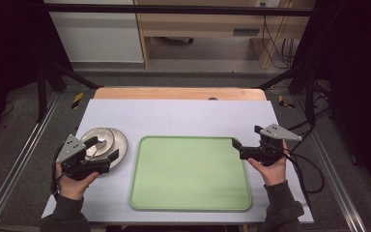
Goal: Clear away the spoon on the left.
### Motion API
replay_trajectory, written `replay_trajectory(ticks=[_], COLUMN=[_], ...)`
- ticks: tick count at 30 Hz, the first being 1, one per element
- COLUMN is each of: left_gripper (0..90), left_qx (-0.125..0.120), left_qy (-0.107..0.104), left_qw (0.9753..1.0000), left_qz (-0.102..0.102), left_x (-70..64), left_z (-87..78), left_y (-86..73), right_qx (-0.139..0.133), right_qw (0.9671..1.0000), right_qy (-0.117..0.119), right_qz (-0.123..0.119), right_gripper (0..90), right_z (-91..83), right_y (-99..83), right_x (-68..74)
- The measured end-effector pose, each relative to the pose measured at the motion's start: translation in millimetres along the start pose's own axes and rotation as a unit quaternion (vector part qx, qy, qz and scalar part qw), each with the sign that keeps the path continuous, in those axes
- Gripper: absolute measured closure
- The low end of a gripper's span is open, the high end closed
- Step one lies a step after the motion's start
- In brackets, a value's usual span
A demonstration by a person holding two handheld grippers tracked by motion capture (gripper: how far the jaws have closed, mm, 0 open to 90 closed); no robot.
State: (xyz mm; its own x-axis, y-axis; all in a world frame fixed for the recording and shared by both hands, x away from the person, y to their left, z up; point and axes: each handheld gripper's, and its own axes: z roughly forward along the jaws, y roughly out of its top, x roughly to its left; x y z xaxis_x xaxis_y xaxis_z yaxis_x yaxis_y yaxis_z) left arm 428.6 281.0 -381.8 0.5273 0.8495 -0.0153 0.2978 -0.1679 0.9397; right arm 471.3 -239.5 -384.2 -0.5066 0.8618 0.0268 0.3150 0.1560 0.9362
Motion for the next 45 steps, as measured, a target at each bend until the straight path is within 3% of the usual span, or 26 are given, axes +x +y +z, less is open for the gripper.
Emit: replay_trajectory(ticks=[26,45], left_gripper=[10.1,9.4], left_qx=[0.007,0.042], left_qy=[0.018,0.024], left_qw=[0.9998,0.9983], left_qz=[0.007,0.033], left_x=[11.0,19.3], left_z=[-15.2,-31.1], left_y=[-3.4,-11.4], right_qx=[0.023,0.027], right_qw=[0.9997,0.9996], right_qy=[-0.005,-0.010], right_qz=[-0.003,-0.004], right_gripper=[3.5,3.5], right_z=[2.4,1.1], right_y=[-2.1,-2.0], right_x=[1.0,2.0])
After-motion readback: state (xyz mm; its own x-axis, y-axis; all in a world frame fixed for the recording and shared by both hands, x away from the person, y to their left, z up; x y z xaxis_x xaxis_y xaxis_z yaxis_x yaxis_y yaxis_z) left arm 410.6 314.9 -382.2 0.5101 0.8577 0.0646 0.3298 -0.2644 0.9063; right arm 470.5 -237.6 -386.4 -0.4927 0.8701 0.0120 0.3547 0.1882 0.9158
